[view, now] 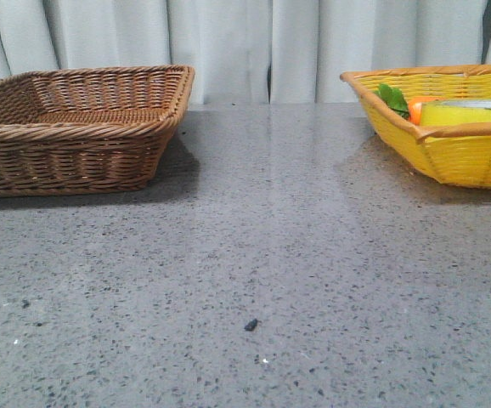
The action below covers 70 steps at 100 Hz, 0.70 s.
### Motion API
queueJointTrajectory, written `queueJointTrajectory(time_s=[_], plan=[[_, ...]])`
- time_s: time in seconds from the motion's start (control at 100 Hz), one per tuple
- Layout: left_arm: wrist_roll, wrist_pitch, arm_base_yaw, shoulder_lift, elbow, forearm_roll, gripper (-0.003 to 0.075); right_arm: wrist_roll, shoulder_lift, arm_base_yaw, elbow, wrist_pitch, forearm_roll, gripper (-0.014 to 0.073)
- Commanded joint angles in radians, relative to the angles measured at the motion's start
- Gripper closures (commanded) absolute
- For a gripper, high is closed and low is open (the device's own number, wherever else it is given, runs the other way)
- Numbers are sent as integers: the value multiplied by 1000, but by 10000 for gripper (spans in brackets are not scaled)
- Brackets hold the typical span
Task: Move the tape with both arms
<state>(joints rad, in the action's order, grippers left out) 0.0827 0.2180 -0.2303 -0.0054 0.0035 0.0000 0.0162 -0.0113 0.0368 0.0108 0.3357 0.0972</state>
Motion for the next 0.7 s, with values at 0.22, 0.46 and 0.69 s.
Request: queueJointTrajectory(time_s=[0.22, 0.46, 0.69], plan=[[9, -90, 5, -31, 8, 0, 741, -6, -20, -5, 20, -54, -23, 668], [9, -133, 5, -31, 8, -273, 741, -6, -20, -5, 20, -290, 59, 668], [9, -236, 5, -31, 8, -435, 741, -6, -20, -5, 20, -456, 363, 668]])
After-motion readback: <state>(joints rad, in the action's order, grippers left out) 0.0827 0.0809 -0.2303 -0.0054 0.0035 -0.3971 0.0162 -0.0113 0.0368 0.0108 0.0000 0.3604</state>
